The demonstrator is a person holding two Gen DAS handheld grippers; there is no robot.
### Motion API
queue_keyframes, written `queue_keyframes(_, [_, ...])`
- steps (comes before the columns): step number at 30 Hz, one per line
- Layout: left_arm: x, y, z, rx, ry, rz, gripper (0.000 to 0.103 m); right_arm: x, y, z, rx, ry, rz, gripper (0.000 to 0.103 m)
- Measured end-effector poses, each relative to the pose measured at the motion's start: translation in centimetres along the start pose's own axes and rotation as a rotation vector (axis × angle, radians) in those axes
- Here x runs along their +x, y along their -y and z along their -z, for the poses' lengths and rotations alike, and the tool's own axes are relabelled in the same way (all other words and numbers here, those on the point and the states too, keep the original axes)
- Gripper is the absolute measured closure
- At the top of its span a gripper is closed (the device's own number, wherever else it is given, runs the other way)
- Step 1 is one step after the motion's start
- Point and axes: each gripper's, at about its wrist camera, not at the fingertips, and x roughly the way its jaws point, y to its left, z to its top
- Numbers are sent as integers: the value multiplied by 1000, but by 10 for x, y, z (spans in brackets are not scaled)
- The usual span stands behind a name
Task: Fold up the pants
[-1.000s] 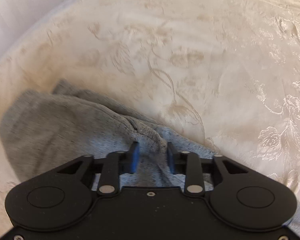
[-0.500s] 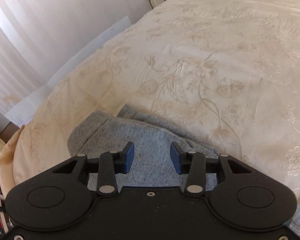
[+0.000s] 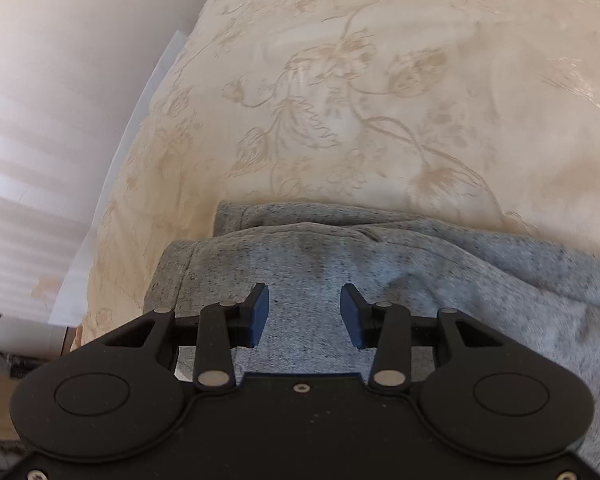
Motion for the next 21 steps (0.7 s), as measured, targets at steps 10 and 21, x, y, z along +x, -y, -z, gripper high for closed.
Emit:
queue_keyframes(10, [-15, -22, 11, -48, 42, 57, 52, 45, -11, -52, -55, -28, -182, 74])
queue_keyframes(21, [-17, -27, 24, -112, 39, 85, 52, 83, -29, -83, -139, -47, -133, 71])
